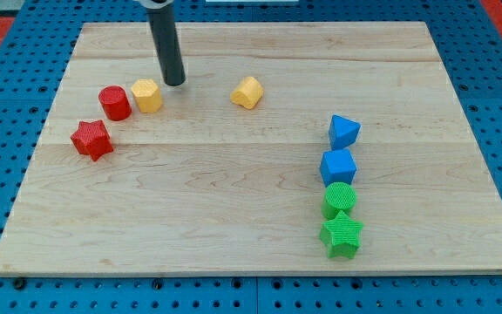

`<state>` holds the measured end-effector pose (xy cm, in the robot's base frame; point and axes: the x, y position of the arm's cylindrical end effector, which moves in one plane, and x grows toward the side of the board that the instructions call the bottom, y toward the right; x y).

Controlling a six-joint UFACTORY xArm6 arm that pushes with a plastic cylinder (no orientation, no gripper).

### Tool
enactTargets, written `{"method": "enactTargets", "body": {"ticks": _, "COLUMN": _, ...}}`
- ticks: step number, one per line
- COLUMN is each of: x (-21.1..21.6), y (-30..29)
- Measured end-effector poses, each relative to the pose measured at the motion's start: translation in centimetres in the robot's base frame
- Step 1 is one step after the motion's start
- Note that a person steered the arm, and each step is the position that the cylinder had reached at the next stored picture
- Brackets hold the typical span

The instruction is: Move the yellow hexagon parallel to the blue triangle

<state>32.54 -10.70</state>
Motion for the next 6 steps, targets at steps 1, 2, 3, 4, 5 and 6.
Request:
{"method": "enactTargets", "body": {"ticks": 1, "x": -2.9, "y": -2.7}}
{"method": "enactTargets", "body": {"ticks": 2, "x": -0.8, "y": -8.2}}
{"method": "enactTargets", "body": {"ticks": 3, "x": 2.1, "y": -6.9}}
{"method": "enactTargets", "body": {"ticks": 4, "x": 3.3, "y": -2.5}}
{"method": "enactTargets", "body": {"ticks": 5, "x": 3.2, "y": -1.8}}
{"method": "enactTargets", "body": {"ticks": 6, "x": 3.6, "y": -1.2}}
